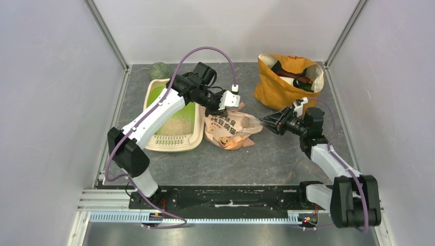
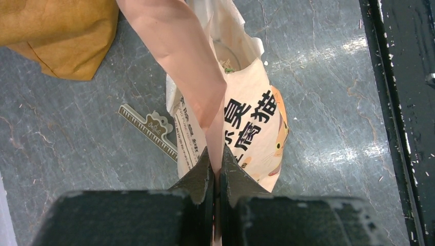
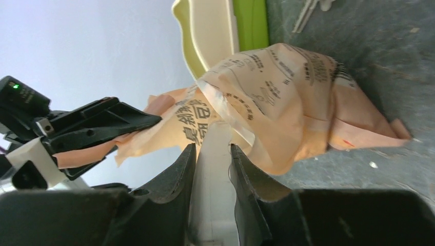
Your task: Fill the litter box with clean litter
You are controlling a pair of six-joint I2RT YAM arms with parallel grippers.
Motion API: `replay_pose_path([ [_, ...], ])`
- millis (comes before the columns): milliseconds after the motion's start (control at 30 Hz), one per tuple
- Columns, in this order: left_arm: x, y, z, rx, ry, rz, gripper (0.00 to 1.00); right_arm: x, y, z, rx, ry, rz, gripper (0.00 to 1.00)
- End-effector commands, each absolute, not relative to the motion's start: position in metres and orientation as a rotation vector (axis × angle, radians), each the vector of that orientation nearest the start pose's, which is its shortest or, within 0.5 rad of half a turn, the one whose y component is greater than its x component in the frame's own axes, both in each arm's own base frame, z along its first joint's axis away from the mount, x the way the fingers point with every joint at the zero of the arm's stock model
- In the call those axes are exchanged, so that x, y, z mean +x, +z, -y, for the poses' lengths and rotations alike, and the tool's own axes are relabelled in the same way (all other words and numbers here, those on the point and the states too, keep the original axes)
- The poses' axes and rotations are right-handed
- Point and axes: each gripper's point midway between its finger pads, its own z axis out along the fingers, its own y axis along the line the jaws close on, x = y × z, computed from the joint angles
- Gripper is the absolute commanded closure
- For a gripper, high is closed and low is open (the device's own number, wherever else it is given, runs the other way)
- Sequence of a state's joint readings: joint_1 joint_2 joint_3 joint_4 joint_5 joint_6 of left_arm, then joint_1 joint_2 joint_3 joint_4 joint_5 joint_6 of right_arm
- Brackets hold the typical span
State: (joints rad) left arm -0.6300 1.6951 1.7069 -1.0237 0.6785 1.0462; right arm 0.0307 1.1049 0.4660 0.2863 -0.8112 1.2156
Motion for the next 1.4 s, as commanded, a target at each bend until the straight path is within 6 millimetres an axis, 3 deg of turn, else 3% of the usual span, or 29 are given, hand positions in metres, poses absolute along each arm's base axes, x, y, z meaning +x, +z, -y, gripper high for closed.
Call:
replay_pose_path([
  [0, 0.267, 0.245, 0.304, 1.921, -0.708, -1.38, 0.98, 0.298, 0.205, -0.171, 0.625, 1.694, -1.943, 1.0],
  [133, 0.267, 0.243, 0.301, 1.925, -0.688, -1.387, 0.98, 0.289, 0.21, -0.142, 0.658, 1.738, -1.976, 1.0],
  [233, 0.264, 0.246, 0.301, 1.92, -0.701, -1.38, 0.98, 0.295, 0.195, -0.157, 0.737, 1.743, -1.949, 1.0],
  [367, 0.266, 0.246, 0.299, 1.921, -0.678, -1.391, 0.98, 0.297, 0.209, -0.155, 0.72, 1.857, -1.942, 1.0],
  [500, 0.264, 0.245, 0.3, 1.921, -0.699, -1.39, 0.98, 0.301, 0.186, -0.157, 0.807, 1.805, -1.952, 1.0],
  [567, 0.266, 0.245, 0.301, 1.92, -0.696, -1.396, 0.98, 0.299, 0.199, -0.153, 0.75, 1.875, -1.947, 1.0],
  [633, 0.267, 0.246, 0.301, 1.915, -0.691, -1.403, 0.98, 0.296, 0.205, -0.136, 0.767, 1.925, -1.92, 1.0],
  [700, 0.265, 0.247, 0.301, 1.915, -0.701, -1.396, 0.98, 0.298, 0.192, -0.143, 0.804, 1.891, -1.924, 1.0],
  [767, 0.266, 0.245, 0.301, 1.917, -0.698, -1.398, 0.98, 0.297, 0.196, -0.153, 0.742, 1.869, -1.929, 1.0],
  [833, 0.268, 0.242, 0.301, 1.922, -0.686, -1.407, 0.98, 0.288, 0.208, -0.144, 0.698, 1.92, -1.933, 1.0],
  [900, 0.267, 0.24, 0.301, 1.923, -0.696, -1.413, 0.98, 0.286, 0.206, -0.133, 0.725, 1.891, -1.923, 1.0],
  [967, 0.266, 0.239, 0.302, 1.925, -0.707, -1.409, 0.98, 0.292, 0.191, -0.144, 0.768, 1.834, -1.928, 1.0],
  [1033, 0.268, 0.238, 0.301, 1.926, -0.699, -1.416, 0.98, 0.293, 0.202, -0.15, 0.702, 1.855, -1.93, 1.0],
  [1100, 0.269, 0.237, 0.3, 1.925, -0.685, -1.428, 0.98, 0.287, 0.212, -0.136, 0.678, 1.918, -1.924, 1.0],
  [1133, 0.269, 0.236, 0.299, 1.926, -0.685, -1.43, 0.98, 0.286, 0.207, -0.131, 0.703, 1.91, -1.916, 1.0],
  [1200, 0.267, 0.237, 0.3, 1.923, -0.699, -1.428, 0.98, 0.288, 0.192, -0.14, 0.748, 1.868, -1.933, 1.0],
  [1267, 0.268, 0.237, 0.3, 1.923, -0.693, -1.43, 0.98, 0.285, 0.199, -0.153, 0.653, 1.88, -1.96, 1.0],
  [1367, 0.27, 0.239, 0.299, 1.918, -0.676, -1.434, 0.98, 0.286, 0.208, -0.131, 0.667, 1.926, -1.923, 1.0],
])
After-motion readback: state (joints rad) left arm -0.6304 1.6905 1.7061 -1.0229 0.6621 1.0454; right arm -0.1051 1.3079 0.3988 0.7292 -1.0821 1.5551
